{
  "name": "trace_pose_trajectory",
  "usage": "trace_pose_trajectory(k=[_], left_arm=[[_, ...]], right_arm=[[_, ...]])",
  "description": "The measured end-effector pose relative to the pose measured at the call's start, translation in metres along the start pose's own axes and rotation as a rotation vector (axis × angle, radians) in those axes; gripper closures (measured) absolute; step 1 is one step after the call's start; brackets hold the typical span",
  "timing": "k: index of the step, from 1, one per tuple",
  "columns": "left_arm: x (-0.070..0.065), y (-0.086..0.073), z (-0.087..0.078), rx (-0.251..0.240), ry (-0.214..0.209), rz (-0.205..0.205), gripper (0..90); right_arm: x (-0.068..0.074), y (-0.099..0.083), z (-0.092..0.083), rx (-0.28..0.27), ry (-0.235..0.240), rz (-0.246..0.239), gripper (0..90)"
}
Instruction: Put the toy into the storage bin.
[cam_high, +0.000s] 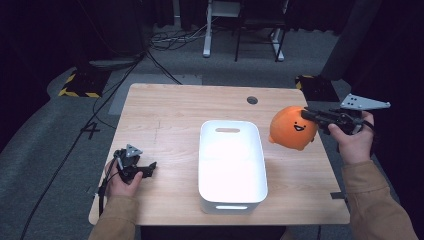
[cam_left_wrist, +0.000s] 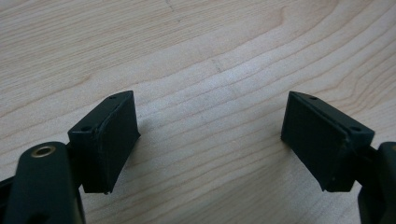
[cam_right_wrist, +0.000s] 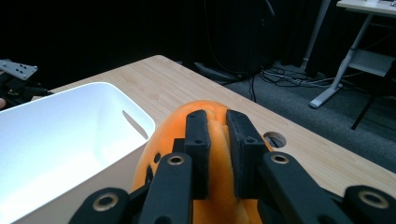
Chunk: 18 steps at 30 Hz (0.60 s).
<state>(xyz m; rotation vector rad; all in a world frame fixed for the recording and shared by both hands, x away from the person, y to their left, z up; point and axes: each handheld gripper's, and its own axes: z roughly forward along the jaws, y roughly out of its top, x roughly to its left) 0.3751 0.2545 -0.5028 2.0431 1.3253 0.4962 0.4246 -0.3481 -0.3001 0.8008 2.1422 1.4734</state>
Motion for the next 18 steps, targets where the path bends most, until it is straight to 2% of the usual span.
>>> trace_pose_trajectory(k=[4,8,10,18], left_arm=[[0.000,0.001,0.001,0.001,0.000,0.001,18.5],[0.000,0.002,0.001,0.007,-0.006,0.007,17.8],[0.000,0.002,0.001,0.008,-0.007,0.006,17.7],[0.000,0.003,0.003,0.005,-0.023,0.018,17.6]], right_arm=[[0.003,0.009,-0.003,-0.002,0.001,-0.003,79.9],[0.004,0.019,-0.004,-0.021,0.007,-0.030,79.9],[0.006,0.023,-0.005,-0.024,0.011,-0.020,80.0],[0.015,0.041,-0.004,-0.051,0.029,-0.057,80.1]])
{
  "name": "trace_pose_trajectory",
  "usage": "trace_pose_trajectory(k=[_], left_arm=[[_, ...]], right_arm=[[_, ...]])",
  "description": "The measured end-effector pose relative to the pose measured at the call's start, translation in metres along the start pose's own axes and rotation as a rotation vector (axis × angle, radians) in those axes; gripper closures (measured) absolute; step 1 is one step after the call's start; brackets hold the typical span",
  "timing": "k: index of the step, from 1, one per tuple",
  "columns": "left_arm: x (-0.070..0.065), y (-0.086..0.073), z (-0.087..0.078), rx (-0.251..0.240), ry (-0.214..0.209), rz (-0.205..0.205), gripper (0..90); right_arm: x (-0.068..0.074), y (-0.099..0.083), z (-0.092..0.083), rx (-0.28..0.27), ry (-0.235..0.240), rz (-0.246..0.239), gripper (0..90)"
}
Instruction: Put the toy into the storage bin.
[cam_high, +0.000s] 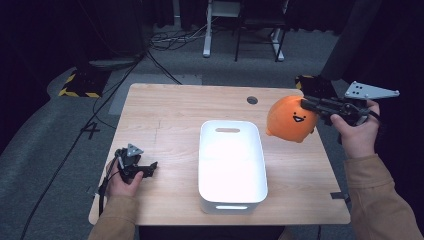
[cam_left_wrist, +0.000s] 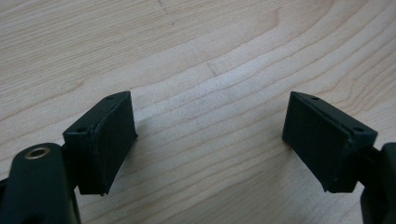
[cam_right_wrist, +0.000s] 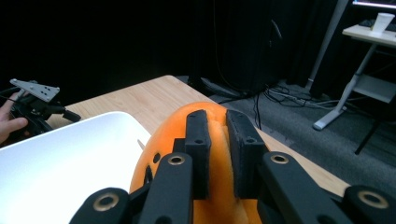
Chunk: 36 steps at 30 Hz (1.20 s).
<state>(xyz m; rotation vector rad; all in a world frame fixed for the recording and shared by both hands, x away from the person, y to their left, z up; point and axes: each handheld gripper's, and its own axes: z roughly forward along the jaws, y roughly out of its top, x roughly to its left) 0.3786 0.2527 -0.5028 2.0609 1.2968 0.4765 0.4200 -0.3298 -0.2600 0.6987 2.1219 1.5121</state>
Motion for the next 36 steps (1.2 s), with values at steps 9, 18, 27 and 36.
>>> trace_pose_trajectory(k=[9,18,27,36], left_arm=[[0.000,0.001,0.000,0.003,0.002,0.010,17.6],[0.000,0.001,0.000,0.003,0.002,0.010,17.6],[0.000,0.001,0.000,0.003,0.002,0.009,17.6],[0.000,0.001,0.000,0.003,0.002,0.009,17.6]], right_arm=[[0.012,0.015,0.011,-0.025,0.035,-0.012,80.1],[0.029,0.028,0.028,-0.041,0.085,-0.034,80.1],[0.045,0.035,0.050,-0.039,0.131,-0.052,80.1],[0.060,0.037,0.071,-0.031,0.165,-0.061,80.1]])
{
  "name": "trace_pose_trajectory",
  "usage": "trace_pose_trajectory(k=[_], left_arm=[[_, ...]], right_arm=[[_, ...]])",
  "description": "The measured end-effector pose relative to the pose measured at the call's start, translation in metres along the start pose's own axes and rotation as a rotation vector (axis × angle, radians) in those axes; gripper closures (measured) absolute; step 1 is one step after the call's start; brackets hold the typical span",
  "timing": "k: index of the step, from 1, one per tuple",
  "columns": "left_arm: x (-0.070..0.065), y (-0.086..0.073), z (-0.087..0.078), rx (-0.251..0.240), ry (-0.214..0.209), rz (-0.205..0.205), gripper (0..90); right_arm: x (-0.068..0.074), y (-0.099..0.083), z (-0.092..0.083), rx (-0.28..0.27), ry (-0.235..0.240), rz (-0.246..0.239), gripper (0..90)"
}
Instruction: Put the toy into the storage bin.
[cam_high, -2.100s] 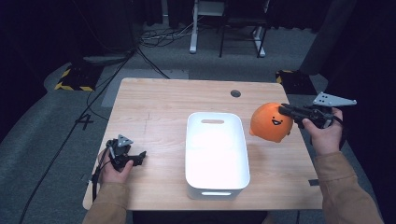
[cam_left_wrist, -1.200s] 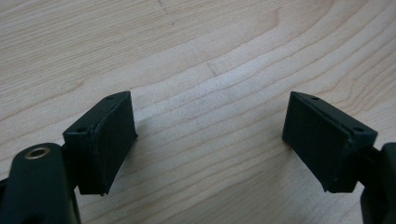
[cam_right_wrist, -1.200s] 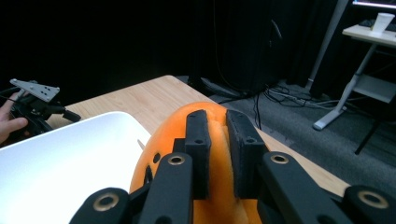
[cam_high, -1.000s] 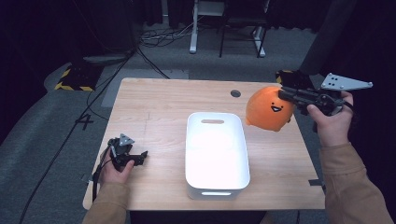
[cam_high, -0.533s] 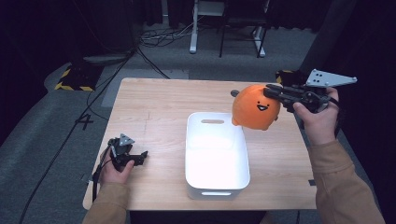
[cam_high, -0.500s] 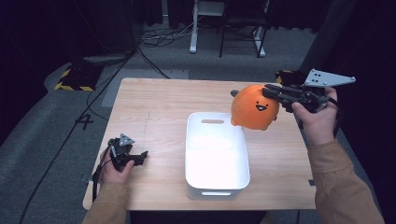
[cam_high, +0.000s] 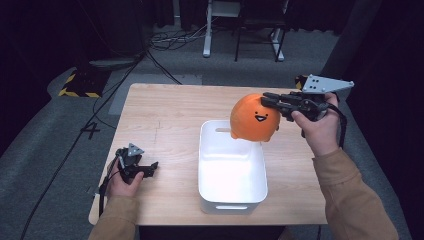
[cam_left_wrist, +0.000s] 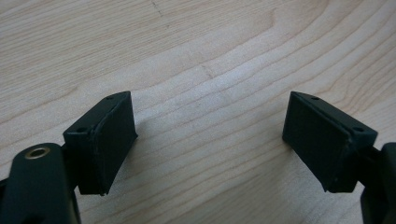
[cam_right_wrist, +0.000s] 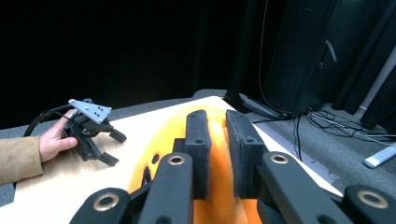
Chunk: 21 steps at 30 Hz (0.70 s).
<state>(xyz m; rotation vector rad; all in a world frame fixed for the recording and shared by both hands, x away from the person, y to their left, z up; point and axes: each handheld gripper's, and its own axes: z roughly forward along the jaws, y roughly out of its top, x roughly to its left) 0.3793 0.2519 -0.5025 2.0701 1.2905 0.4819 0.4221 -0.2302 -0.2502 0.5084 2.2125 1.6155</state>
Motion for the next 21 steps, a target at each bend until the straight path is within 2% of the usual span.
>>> trace_pose_trajectory(k=[9,21], left_arm=[[0.000,0.000,0.000,0.000,0.000,0.000,17.6],[0.000,0.000,0.000,0.000,0.000,0.000,17.6]], right_arm=[[0.012,-0.003,0.019,0.002,-0.012,-0.040,80.3],[0.020,-0.013,0.046,0.030,0.047,-0.021,80.3]])
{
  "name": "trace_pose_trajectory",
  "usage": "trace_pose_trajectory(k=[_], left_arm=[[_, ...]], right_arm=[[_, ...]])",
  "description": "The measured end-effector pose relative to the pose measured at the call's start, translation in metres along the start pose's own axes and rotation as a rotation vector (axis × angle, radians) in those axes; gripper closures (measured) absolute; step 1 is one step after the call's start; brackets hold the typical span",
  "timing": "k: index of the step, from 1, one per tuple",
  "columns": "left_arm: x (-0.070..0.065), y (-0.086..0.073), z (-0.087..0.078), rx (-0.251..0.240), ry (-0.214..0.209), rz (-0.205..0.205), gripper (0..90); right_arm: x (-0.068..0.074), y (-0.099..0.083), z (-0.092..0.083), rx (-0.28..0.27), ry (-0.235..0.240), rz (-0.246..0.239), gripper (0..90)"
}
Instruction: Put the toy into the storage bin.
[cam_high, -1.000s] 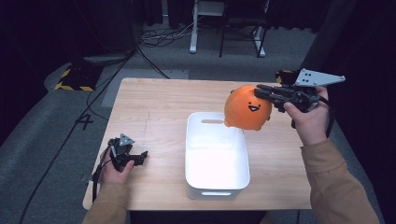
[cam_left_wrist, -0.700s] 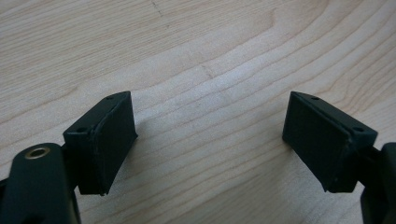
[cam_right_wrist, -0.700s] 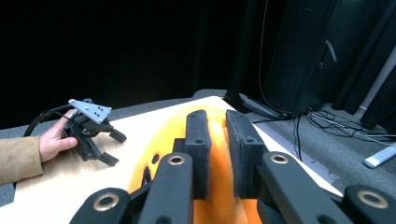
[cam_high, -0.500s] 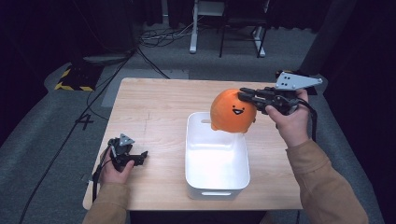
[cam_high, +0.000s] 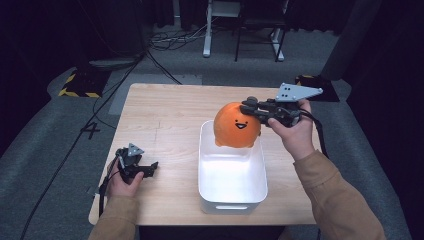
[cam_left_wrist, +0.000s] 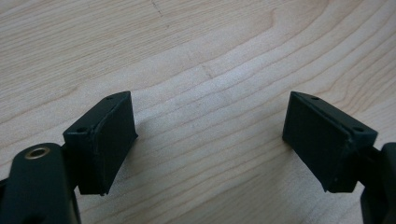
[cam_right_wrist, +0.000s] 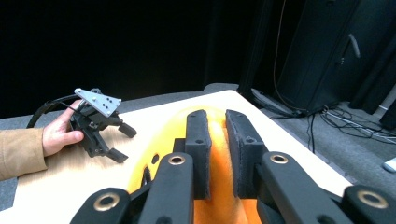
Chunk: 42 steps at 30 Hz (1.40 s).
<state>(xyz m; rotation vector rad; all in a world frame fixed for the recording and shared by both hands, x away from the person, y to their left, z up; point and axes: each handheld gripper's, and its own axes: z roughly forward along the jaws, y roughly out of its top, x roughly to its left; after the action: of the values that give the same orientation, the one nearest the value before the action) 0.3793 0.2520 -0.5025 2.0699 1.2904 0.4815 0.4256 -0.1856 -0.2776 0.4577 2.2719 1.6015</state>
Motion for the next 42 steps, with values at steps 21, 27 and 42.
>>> trace_pose_trajectory(k=[21,27,42], left_arm=[[0.000,0.000,0.000,0.000,0.000,0.000,17.6],[0.000,0.000,0.000,0.000,0.000,0.000,17.6],[0.000,0.000,0.000,0.000,0.000,0.000,17.6]], right_arm=[[0.016,-0.035,0.046,0.118,0.046,0.002,80.2],[0.020,-0.048,0.057,0.174,0.062,0.001,80.2],[0.023,-0.065,0.074,0.319,0.052,-0.053,79.4]])
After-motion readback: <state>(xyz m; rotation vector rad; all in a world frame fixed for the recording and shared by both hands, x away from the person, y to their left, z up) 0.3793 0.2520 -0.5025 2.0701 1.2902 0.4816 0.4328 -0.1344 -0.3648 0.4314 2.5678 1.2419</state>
